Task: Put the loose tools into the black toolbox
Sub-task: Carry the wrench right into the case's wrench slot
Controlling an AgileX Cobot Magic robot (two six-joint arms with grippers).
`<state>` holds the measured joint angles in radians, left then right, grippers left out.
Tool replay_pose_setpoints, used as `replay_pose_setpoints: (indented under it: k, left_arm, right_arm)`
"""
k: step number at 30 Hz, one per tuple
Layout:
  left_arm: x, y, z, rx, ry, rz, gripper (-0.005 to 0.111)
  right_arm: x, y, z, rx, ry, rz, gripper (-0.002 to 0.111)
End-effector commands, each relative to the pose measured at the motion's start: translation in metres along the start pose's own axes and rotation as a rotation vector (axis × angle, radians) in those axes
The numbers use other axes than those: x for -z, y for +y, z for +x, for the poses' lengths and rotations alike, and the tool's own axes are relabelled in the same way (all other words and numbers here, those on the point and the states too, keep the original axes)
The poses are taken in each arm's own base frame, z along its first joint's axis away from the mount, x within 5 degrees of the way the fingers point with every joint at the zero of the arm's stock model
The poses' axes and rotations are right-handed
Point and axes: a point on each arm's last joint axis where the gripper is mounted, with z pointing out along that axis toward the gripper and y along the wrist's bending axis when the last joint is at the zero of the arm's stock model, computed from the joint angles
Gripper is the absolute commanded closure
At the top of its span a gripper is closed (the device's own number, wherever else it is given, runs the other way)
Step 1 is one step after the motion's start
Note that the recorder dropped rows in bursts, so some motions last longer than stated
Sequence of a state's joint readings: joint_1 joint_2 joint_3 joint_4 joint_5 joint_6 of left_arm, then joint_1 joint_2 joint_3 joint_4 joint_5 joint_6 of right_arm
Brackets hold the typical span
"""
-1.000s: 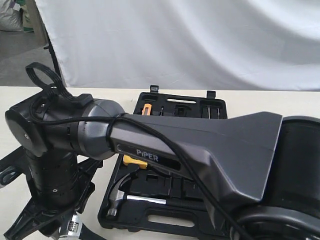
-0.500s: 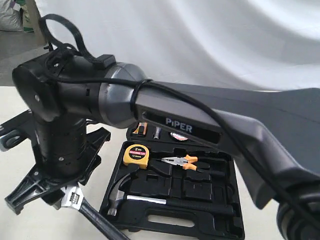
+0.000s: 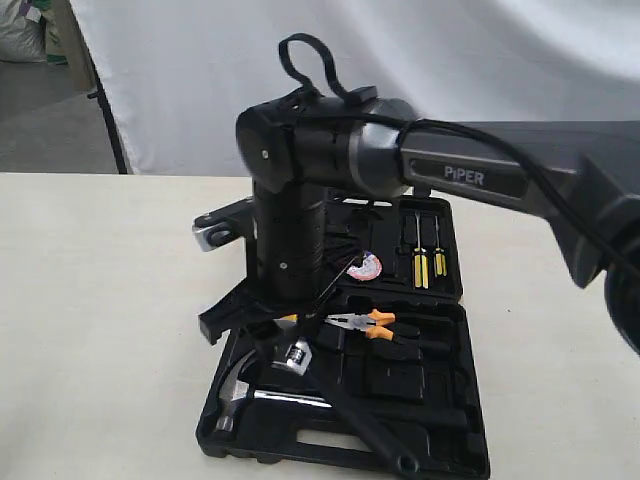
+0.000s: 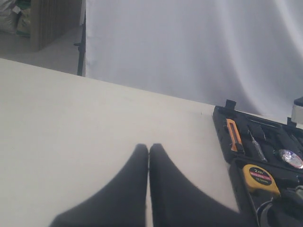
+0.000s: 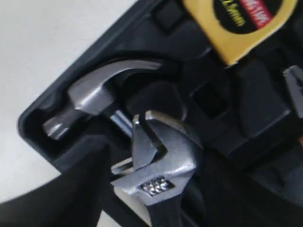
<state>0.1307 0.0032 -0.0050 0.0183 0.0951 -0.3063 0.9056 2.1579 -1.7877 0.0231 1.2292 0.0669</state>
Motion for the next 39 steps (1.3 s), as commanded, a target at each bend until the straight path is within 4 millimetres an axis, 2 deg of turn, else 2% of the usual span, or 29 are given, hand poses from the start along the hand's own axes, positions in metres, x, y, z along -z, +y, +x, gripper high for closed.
replay_pose_setpoints:
  k: [1, 3, 7, 11, 23, 39]
  left_arm:
    - [0.000, 0.001, -0.002, 0.000, -0.020, -0.021, 0.106]
    - [0.000, 0.001, -0.002, 0.000, -0.020, -0.021, 0.106]
    - [0.000, 0.001, -0.002, 0.000, -0.020, -0.021, 0.106]
    - [0.000, 0.001, -0.002, 0.000, -0.020, -0.021, 0.106]
    - [0.000, 0.001, -0.002, 0.000, -0.020, -0.021, 0.106]
    - [0.000, 0.001, -0.002, 0.000, -0.020, -0.021, 0.106]
  right_arm:
    - [0.005, -0.023, -0.002, 0.062, -0.020, 0.030, 0.109]
    - [0.001, -0.024, -0.006, 0.129, -0.050, 0.045, 0.109]
    - [-0.026, -0.027, -0.010, 0.308, -0.004, 0.071, 0.109]
    - [-0.038, -0.031, -0.010, 0.344, 0.042, 0.109, 0.109]
    - [-0.040, -0.027, -0.011, 0.419, 0.030, 0.083, 0.109]
    - [-0.040, -0.021, -0.011, 0.396, 0.014, 0.017, 0.109]
